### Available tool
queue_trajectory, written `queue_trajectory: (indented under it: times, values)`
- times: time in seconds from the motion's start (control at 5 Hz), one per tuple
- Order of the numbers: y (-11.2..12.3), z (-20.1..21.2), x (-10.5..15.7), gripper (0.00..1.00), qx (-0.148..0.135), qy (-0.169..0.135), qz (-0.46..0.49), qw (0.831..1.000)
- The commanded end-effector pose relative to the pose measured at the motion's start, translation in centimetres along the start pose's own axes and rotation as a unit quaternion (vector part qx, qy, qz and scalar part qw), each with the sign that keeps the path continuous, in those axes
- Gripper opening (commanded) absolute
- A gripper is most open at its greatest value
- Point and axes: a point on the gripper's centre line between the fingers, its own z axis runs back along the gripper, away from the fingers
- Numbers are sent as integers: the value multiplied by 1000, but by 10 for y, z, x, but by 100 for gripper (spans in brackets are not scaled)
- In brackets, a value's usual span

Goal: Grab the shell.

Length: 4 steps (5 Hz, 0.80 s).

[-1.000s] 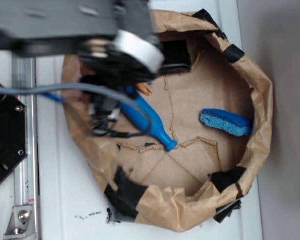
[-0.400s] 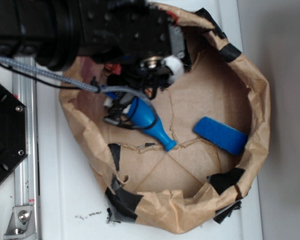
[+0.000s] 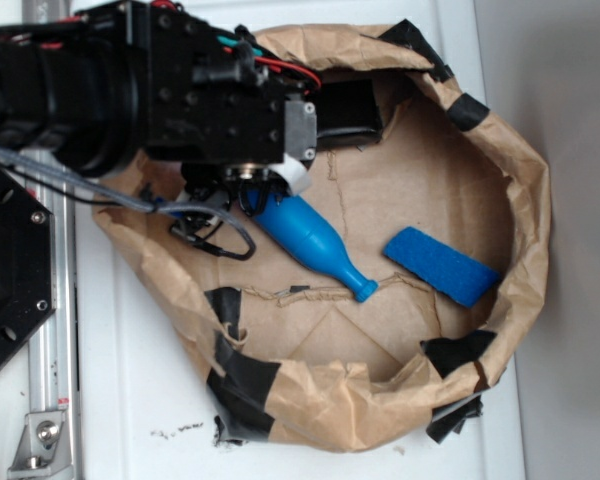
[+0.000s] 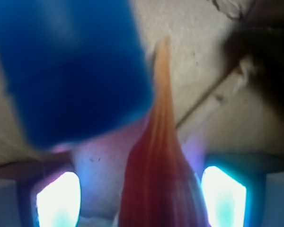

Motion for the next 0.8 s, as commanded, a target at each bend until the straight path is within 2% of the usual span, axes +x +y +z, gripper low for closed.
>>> queue_trajectory:
  times: [0.0, 0.6]
  values:
    - [12, -17, 15, 0, 25, -2, 41, 999]
    - [19, 4, 7, 0, 23, -10, 58, 998]
